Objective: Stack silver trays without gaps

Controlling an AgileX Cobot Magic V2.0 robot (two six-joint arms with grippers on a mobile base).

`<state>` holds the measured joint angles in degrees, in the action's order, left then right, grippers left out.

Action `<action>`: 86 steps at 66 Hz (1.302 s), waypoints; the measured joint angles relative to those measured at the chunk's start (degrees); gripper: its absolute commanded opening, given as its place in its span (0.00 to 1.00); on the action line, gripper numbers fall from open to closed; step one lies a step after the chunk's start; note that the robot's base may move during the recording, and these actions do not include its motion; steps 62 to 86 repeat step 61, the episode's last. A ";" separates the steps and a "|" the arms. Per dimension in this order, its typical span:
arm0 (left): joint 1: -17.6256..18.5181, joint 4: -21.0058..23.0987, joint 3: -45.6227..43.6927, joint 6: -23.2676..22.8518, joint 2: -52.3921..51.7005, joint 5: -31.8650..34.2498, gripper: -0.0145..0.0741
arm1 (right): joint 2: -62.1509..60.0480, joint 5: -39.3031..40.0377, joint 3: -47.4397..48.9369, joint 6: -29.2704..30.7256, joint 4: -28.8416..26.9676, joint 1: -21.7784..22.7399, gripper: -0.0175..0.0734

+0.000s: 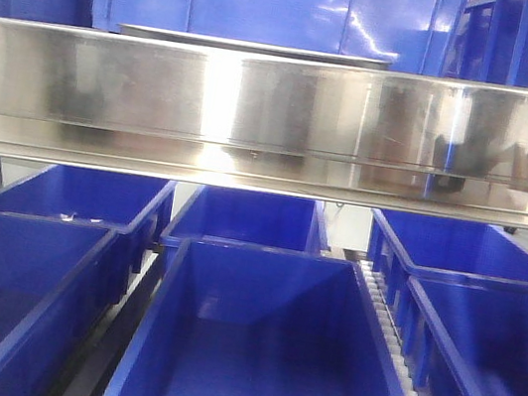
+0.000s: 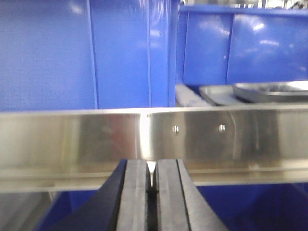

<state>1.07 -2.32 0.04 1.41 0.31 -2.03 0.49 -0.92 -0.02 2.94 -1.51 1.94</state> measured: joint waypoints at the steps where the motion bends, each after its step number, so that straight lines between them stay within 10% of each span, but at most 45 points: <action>1: 0.00 0.00 0.00 0.00 0.00 0.20 0.17 | 0.00 0.00 0.00 0.00 0.00 0.00 0.17; 86: 0.00 -0.36 0.08 0.00 0.00 0.95 0.17 | 0.00 0.00 0.00 0.00 0.00 0.00 0.17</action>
